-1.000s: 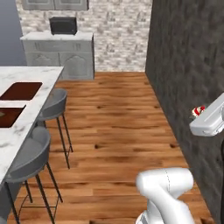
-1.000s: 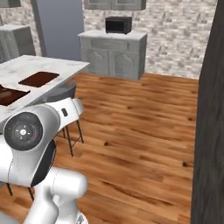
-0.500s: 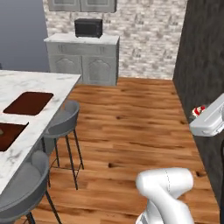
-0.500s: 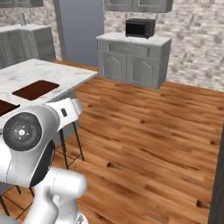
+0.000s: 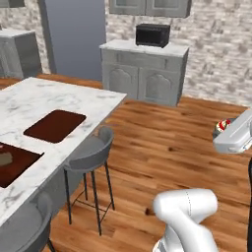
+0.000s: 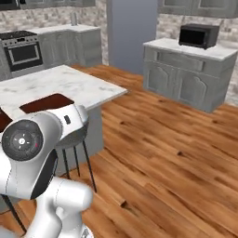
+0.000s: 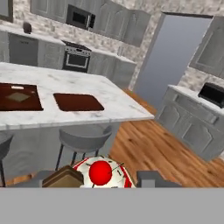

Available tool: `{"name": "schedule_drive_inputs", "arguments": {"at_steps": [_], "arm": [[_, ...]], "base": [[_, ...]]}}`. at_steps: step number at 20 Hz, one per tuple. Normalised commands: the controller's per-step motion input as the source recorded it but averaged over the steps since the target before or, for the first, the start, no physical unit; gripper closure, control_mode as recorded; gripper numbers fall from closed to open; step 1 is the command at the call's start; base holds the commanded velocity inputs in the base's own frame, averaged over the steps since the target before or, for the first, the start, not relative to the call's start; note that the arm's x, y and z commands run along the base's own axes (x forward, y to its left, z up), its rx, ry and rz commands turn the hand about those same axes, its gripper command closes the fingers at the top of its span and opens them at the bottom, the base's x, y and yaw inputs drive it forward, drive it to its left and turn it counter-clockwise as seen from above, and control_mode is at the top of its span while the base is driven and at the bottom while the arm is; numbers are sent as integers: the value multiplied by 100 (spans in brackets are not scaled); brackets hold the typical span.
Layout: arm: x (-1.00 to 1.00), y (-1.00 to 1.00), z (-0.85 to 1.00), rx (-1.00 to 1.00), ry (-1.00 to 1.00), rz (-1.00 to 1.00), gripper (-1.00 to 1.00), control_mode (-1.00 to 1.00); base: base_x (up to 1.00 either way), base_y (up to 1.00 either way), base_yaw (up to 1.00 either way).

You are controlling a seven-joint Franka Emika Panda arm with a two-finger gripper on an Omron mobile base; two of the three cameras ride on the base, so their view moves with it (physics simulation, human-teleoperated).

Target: Take the donut and cupcake from the fridge and place them on the empty tray on the dining counter.

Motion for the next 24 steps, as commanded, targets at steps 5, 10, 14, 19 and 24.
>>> {"name": "schedule_drive_inputs", "arguments": {"at_steps": [5, 10, 14, 19, 24], "arm": [[0, 0, 0, 0, 0, 0, 100, 100], [0, 0, 0, 0, 0, 0, 100, 100], [0, 0, 0, 0, 0, 0, 100, 100], [0, 0, 0, 0, 0, 0, 100, 100], [0, 0, 0, 0, 0, 0, 100, 100]], "base": [[100, -23, 50], [100, -17, 54], [100, -6, 58], [95, -1, 63], [88, 0, 62]]}}
